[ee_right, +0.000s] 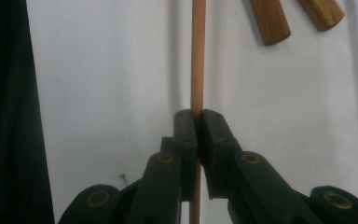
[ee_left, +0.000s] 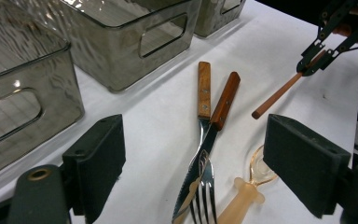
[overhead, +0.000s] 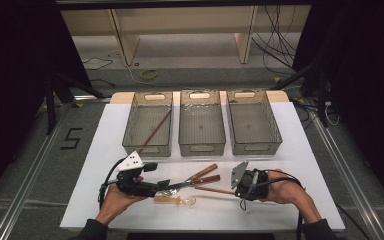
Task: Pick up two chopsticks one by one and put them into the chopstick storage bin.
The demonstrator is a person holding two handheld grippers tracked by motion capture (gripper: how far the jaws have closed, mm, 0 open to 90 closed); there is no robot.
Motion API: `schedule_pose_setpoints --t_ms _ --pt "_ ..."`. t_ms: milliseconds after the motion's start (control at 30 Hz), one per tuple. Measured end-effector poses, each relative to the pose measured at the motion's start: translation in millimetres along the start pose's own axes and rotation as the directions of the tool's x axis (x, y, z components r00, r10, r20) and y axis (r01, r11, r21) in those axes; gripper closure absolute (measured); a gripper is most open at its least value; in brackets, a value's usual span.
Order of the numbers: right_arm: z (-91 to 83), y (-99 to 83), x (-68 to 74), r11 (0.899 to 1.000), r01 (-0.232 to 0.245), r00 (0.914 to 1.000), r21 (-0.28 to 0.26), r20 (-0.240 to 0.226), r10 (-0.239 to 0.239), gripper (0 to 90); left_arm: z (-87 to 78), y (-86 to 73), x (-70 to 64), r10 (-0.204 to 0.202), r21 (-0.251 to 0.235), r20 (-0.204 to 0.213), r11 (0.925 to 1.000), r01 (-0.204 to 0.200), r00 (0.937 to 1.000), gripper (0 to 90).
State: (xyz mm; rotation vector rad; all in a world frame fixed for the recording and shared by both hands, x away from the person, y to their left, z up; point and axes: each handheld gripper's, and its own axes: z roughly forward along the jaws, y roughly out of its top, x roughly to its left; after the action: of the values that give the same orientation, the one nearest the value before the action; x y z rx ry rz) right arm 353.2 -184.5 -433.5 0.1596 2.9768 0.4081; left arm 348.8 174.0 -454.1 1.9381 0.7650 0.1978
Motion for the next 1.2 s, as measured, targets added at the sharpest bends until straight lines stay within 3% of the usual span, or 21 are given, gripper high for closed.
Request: schedule_pose_setpoints --t_ms 267,467,700,867,1000,1100,1200 --pt "-5.1 3.5 -1.3 1.0 0.001 0.9997 -0.007 0.026 -0.001 85.5 8.4 12.0 -10.7 0.058 0.035 0.037 0.9976 -0.06 0.9976 20.5" --pt "-6.9 12.1 -2.7 1.0 0.025 0.999 -0.002 0.038 -0.025 85.5 19.4 21.5 -21.1 0.126 0.101 0.066 0.9861 -0.132 0.9898 21.6" --pt "-8.1 24.2 -2.1 0.999 0.054 0.9975 -0.002 0.045 -0.054 85.5 36.3 35.7 -35.6 0.198 0.16 0.109 0.9639 -0.213 0.9743 22.8" --pt "-7.4 30.9 -1.4 0.998 0.07 0.9965 0.0 0.045 -0.07 85.5 45.0 45.9 -44.5 0.265 0.207 0.133 0.9348 -0.288 0.955 23.9" --pt "-6.2 33.7 -0.5 0.997 0.083 0.9958 0.001 0.039 -0.083 85.5 48.0 48.4 -46.4 0.28 0.222 0.149 0.9251 -0.308 0.9484 26.3" --pt "-4.1 35.8 0.7 0.996 0.085 0.9955 0.004 0.041 -0.085 85.5 49.0 49.1 -47.1 0.299 0.241 0.158 0.9127 -0.33 0.9411 28.3" --pt "-4.5 38.0 1.3 0.995 0.098 0.9943 0.007 0.04 -0.099 85.5 50.0 48.7 -50.2 0.317 0.263 0.193 0.895 -0.36 0.9286 30.0"
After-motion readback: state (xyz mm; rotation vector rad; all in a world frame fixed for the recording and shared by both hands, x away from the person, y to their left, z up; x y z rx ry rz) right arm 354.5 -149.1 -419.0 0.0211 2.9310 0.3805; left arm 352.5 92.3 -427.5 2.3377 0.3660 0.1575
